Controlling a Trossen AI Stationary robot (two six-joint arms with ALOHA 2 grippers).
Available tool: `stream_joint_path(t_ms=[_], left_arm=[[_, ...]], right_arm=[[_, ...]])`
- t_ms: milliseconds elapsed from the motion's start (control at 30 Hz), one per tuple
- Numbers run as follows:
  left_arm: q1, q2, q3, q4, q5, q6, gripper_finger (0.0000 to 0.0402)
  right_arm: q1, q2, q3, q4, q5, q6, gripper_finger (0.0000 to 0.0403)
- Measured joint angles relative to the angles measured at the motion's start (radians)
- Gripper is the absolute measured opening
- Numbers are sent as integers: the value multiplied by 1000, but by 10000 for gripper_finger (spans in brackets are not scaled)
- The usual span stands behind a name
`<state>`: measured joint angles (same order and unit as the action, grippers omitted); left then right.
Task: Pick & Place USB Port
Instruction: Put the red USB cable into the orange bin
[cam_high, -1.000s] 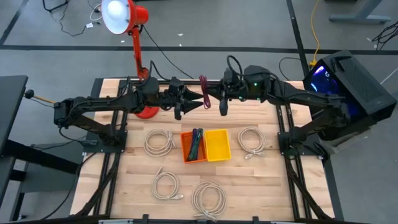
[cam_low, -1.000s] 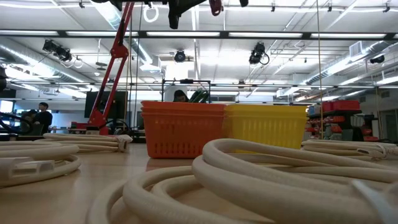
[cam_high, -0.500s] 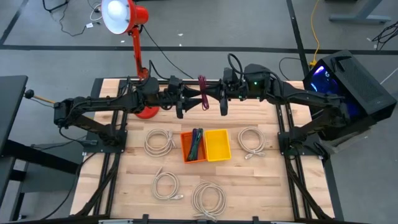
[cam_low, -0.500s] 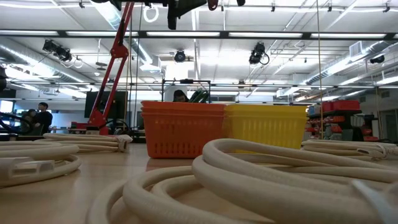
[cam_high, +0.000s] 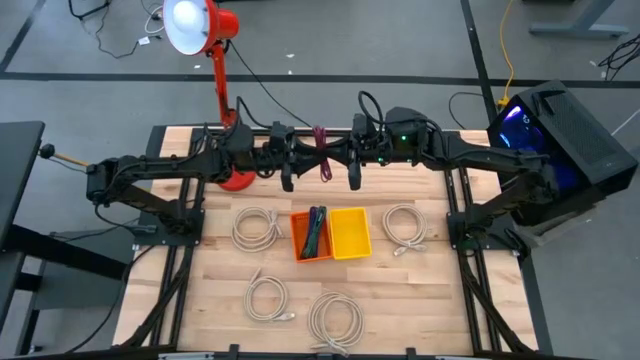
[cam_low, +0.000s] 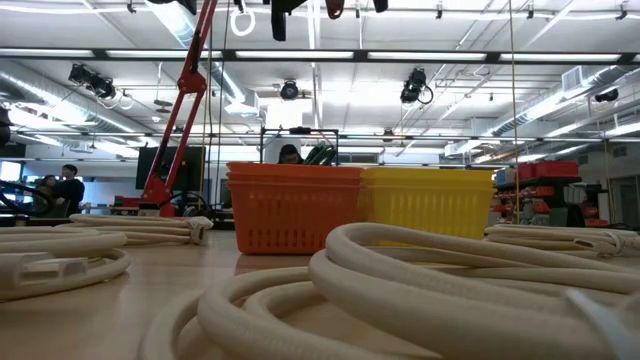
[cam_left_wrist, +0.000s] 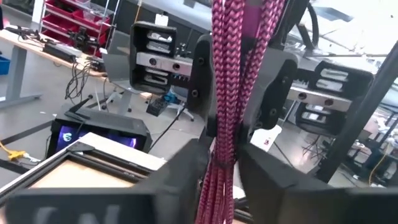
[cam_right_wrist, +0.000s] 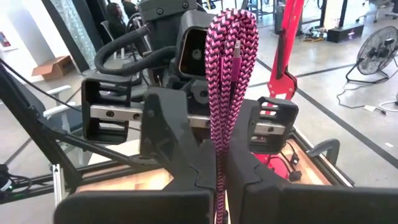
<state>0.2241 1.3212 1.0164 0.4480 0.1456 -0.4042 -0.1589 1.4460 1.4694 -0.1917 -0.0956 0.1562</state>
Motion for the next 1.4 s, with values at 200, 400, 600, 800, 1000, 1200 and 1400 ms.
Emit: stream_joint_path(t_ms=[200,400,600,800,1000,1200,1400], left_arm=[[0,-1,0,-18,-6,7,31],[0,-2,2,-48,-10,-9,31],[-8,-1,0,-177,-50,-32,31],[-63,2,-1,-404,-138,-100,31],[-173,7,-1,-645,-307,-225,31],[-284,23,-11,-699,-457,-406,31],[-362,95,-11,-708,-538,-596,31]], right_arm=[[-3,0,0,-5,6,1,9],[-12,-1,-1,24,4,-34,67],[-46,-5,23,22,-4,-55,115],[-119,-20,45,-22,-2,-94,137],[-199,-39,43,-112,1,-120,141],[-236,-55,44,-153,-2,-117,141],[-245,-70,44,-164,-2,-153,141]])
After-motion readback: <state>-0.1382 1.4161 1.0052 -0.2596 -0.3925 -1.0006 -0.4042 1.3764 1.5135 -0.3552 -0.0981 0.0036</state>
